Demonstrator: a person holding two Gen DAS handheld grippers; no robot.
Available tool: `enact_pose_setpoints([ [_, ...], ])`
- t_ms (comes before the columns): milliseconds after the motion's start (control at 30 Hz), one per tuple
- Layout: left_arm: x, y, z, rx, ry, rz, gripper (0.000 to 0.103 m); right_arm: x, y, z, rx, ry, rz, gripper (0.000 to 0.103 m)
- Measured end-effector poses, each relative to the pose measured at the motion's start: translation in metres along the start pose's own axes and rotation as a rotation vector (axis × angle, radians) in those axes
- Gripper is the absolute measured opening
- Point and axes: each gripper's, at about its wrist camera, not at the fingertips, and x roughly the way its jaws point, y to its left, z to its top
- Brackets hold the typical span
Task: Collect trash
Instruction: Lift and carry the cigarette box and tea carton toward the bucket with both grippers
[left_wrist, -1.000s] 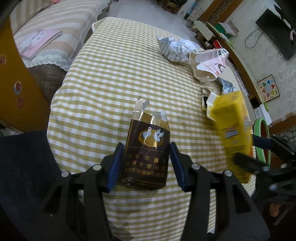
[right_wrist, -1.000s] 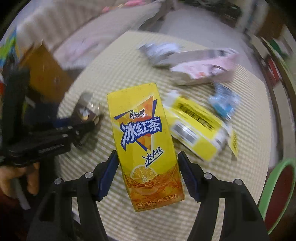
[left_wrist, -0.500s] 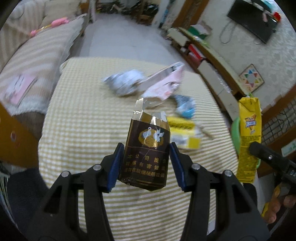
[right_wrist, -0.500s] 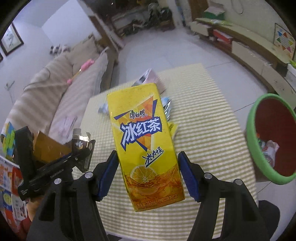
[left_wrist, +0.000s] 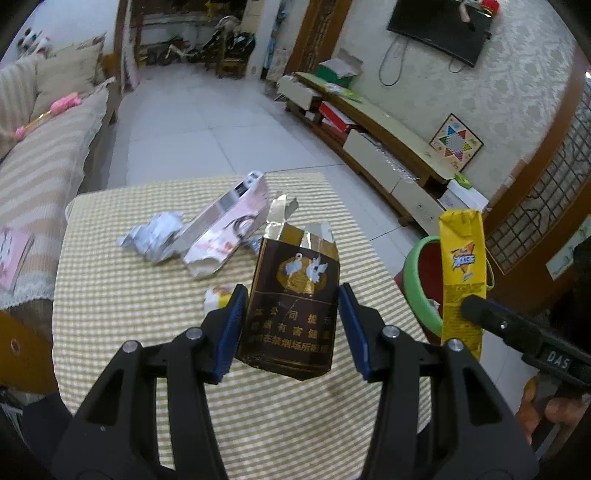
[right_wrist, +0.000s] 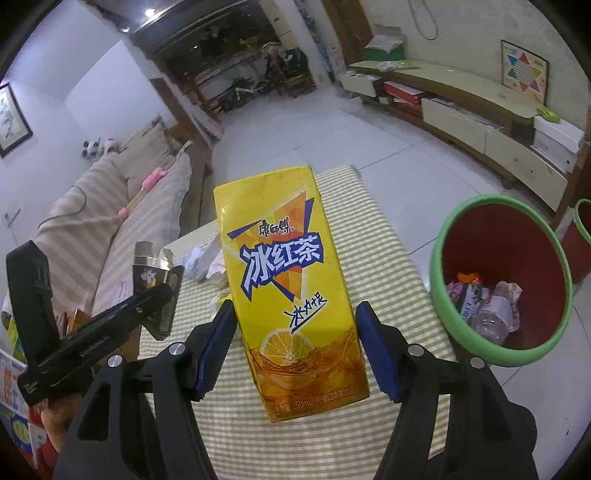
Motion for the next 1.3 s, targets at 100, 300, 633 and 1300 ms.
enact_pose_setpoints([
  [100, 0.0, -0.006, 0.003, 0.013, -0.004, -0.008, 0.048, -0.007, -0.009, 0.002, 0.023, -0.016, -0.007, 0.064],
  [300, -0.001, -0.016, 0.005, 0.034, -0.007, -0.019, 0.048, -0.018, -0.021, 0.004, 0.054, -0.038, -0.017, 0.064],
  [633, 0.002, -0.04, 0.004, 0.08, -0.001, -0.041, 0.048, -0.033, -0.036, 0.006, 0.11, -0.1, -0.03, 0.064],
  [1300, 0.016, -0.096, 0.012, 0.181, 0.004, -0.114, 0.048, -0.062, -0.078, 0.0, 0.195, -0.148, -0.128, 0.064],
])
